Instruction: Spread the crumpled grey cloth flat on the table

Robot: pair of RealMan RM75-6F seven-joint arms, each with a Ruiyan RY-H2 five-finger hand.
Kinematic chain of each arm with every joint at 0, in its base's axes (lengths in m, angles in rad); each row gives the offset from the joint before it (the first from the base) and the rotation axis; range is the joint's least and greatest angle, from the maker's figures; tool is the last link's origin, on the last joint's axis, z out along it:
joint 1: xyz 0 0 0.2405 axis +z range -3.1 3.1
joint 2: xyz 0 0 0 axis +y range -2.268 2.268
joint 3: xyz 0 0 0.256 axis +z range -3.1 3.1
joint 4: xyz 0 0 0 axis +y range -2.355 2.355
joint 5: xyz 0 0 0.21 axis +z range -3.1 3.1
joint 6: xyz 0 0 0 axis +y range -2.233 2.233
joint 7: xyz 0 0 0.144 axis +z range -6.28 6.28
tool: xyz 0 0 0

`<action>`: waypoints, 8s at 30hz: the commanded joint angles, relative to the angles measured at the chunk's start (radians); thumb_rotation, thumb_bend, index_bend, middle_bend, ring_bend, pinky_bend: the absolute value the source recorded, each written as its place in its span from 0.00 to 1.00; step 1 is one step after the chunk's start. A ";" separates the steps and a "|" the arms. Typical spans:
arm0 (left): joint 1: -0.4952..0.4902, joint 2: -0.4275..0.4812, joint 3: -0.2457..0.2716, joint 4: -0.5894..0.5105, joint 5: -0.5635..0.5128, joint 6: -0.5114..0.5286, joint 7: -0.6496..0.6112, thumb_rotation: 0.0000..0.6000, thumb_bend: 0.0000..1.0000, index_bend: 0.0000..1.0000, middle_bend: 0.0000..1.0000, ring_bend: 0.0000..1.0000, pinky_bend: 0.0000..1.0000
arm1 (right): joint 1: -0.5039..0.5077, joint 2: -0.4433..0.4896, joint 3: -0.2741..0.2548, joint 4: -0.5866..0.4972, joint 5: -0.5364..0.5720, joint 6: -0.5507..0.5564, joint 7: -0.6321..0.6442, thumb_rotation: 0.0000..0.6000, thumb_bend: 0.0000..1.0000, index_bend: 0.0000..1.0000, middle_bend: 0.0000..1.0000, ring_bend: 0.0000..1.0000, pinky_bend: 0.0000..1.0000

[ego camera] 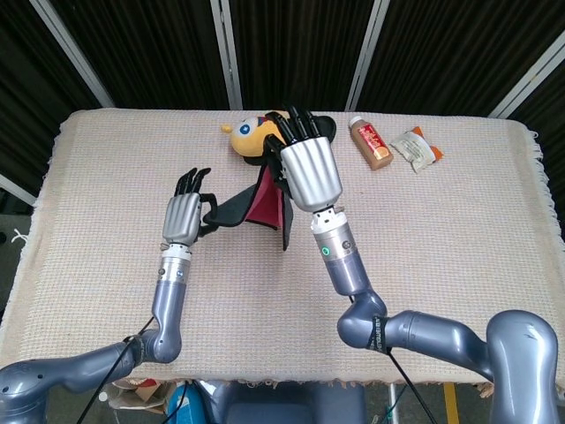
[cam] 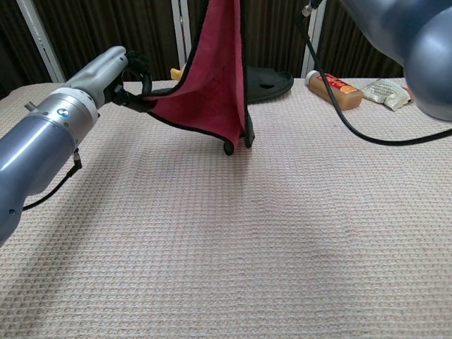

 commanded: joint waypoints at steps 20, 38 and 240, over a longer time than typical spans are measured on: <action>-0.082 0.170 -0.101 -0.136 -0.005 0.003 0.122 1.00 0.51 0.71 0.11 0.00 0.01 | -0.131 0.093 -0.064 -0.025 -0.007 0.027 0.108 1.00 0.57 0.68 0.28 0.14 0.19; -0.300 0.095 -0.198 0.072 -0.104 -0.071 0.137 1.00 0.52 0.72 0.11 0.00 0.01 | -0.078 0.048 0.010 0.257 0.075 -0.078 0.254 1.00 0.57 0.69 0.29 0.14 0.19; -0.019 0.206 0.366 -0.040 0.131 -0.323 0.360 1.00 0.82 0.14 0.08 0.00 0.03 | -0.784 0.216 -0.387 -0.077 -0.305 0.143 0.509 1.00 0.16 0.00 0.00 0.00 0.00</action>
